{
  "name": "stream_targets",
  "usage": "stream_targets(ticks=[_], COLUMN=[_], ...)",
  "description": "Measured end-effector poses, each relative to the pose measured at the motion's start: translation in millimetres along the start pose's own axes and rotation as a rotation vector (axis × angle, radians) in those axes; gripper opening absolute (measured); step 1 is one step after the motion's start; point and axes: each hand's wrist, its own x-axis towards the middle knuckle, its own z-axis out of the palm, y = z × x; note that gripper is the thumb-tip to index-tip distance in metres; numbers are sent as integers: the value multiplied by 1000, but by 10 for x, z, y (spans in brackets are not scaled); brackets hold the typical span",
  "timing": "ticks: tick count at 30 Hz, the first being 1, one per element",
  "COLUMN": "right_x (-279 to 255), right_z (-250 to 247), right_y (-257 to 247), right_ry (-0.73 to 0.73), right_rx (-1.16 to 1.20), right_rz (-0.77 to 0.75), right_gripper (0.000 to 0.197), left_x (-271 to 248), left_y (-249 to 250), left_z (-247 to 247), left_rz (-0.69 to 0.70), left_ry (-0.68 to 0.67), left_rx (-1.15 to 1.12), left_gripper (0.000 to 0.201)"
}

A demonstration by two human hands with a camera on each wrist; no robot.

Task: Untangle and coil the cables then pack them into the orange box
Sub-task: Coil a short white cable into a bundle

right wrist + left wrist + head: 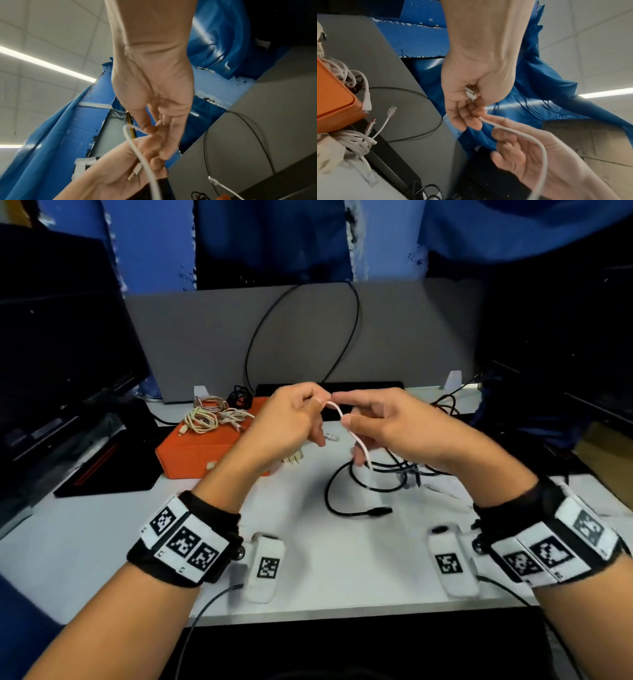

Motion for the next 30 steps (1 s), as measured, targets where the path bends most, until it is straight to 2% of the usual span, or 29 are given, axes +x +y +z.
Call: stream_targets(ticks=[3, 5, 6, 8, 10, 12, 14, 17, 19, 22, 24, 26, 28, 30], right_x=[-15, -14, -18, -38, -73, -77, -54, -56, -80, -92, -97, -90, -82, -103], right_z=[-23, -29, -13, 69, 152, 150, 90, -3, -47, -82, -54, -2, 62, 118], right_y=[-15, -52, -69, -117, -151, -142, -103, -96, -113, -154, -168, -158, -142, -156], right_ry=[133, 212, 229, 162, 61, 70, 199, 402, 436, 466, 486, 462, 339, 148], right_rx=[-21, -10, -21, 7, 133, 236, 185, -278, -318, -284, -312, -379, -486, -553], right_rz=[65, 82, 86, 88, 68, 57, 22, -95, -144, -226, -259, -232, -146, -96], right_gripper=[27, 26, 33, 43, 30, 23, 22, 18, 17, 18, 20, 29, 41, 44], left_x=[-89, -131, -151, -179, -180, -173, -190, -262, -307, -323, -315, -309, -306, -285], left_y=[94, 154, 182, 236, 284, 313, 351, 399, 438, 482, 523, 573, 603, 581], left_z=[-68, -72, -52, -12, -12, -75, -181, -320, -380, -423, -410, -387, -386, -398], left_rz=[-54, -38, -2, 95, 143, 144, 91, -100, -152, -110, -51, 18, 82, 157], left_ry=[-134, -95, -47, 62, 133, 127, 47, -182, -308, -398, -358, -247, -121, 10], left_rx=[-76, -115, -129, -131, -99, -91, -122, -296, -393, -544, -690, -877, -1047, -994], left_gripper=[29, 29, 28, 25, 26, 30, 33, 32, 31, 31, 28, 26, 27, 28])
